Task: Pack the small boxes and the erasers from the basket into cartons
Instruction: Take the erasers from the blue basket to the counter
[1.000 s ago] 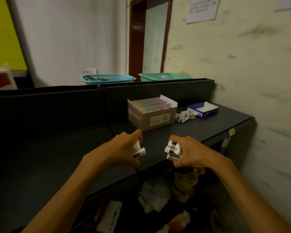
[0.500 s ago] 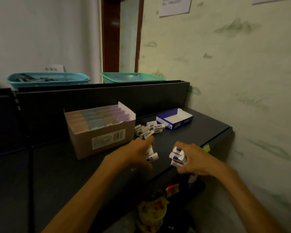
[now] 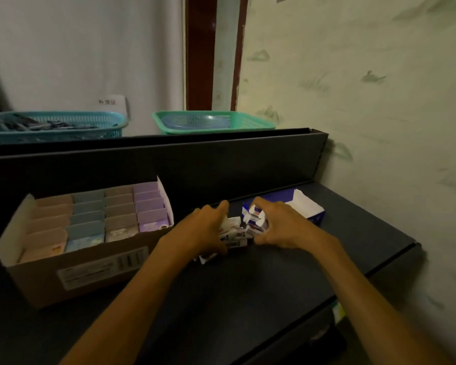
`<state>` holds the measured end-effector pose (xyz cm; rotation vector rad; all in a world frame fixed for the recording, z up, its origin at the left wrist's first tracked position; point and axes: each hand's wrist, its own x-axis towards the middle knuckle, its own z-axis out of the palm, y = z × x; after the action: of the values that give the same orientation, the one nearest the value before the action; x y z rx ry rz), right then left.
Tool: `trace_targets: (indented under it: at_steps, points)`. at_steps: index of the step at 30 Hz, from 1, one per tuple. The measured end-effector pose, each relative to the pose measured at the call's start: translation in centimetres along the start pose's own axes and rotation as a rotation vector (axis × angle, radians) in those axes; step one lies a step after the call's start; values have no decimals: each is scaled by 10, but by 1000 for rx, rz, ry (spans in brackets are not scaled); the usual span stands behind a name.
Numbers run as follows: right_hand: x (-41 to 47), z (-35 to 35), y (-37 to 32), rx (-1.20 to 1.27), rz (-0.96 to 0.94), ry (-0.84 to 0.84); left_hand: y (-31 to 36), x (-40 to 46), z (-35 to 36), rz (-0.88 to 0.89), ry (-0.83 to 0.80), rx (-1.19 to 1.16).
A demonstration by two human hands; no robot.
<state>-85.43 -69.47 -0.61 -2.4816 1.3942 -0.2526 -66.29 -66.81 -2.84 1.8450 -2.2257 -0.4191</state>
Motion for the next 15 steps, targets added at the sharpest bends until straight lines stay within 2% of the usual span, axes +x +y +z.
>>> trace_targets:
  at_steps: [11, 15]
  points:
    - [89, 28, 10, -61, -243, -199, -10, 24, 15, -298, 79, 51]
    - [95, 28, 11, -134, -342, -227, -8, 25, 12, -359, 37, 91]
